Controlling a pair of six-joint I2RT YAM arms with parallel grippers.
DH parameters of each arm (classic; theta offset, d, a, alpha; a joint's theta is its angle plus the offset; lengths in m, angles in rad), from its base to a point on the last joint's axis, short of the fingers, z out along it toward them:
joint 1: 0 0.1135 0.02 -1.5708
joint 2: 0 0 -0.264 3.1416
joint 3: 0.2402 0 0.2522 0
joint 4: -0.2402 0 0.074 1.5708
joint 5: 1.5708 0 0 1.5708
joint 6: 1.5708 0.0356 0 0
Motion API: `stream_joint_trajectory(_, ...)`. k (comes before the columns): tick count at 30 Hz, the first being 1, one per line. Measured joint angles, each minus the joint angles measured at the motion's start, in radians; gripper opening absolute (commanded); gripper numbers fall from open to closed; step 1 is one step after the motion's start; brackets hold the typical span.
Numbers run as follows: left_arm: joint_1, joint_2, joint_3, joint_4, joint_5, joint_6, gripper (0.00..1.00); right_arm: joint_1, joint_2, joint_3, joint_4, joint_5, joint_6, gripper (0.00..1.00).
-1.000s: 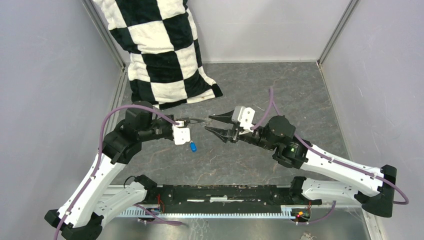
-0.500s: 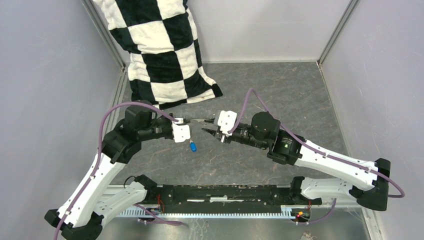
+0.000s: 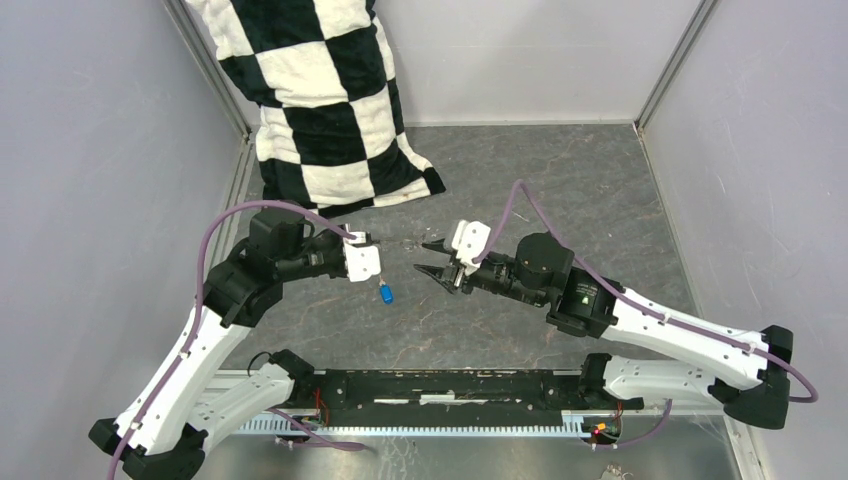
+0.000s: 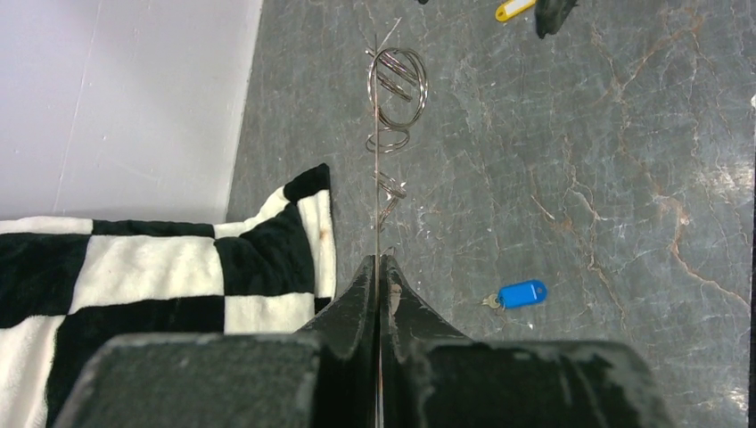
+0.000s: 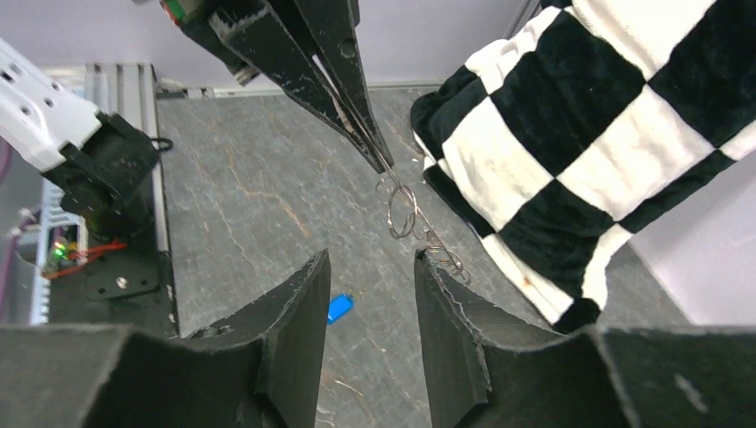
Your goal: Put the keys on the keyring
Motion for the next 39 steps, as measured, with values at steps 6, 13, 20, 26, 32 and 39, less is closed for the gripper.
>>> stream_joint_trajectory(6, 0.0, -0.002, 0.0, 0.034, -0.003, -0.042, 0.02, 0.0, -0.005, -0.02, 0.064, 0.003, 0.15, 0.46)
stream_joint_trajectory(13, 0.0, -0.019, 0.0, 0.057, -0.006, -0.068, 0.02, -0.001, 0.014, -0.069, 0.132, 0.011, 0.317, 0.46)
stream_joint_trajectory(20, 0.0, -0.032, 0.0, 0.07, -0.006, -0.068, 0.02, -0.022, 0.017, -0.108, 0.238, 0.034, 0.39, 0.46)
stream_joint_trajectory(26, 0.0, -0.038, 0.0, 0.07, -0.006, -0.068, 0.02, -0.053, 0.043, -0.129, 0.36, 0.016, 0.448, 0.46)
stream_joint_trajectory(32, 0.0, -0.038, 0.0, 0.071, -0.006, -0.068, 0.02, -0.06, 0.088, -0.131, 0.458, -0.014, 0.49, 0.44)
stream_joint_trajectory(39, 0.0, -0.04, -0.003, 0.073, -0.006, -0.068, 0.02, -0.065, 0.097, -0.135, 0.499, -0.02, 0.503, 0.38)
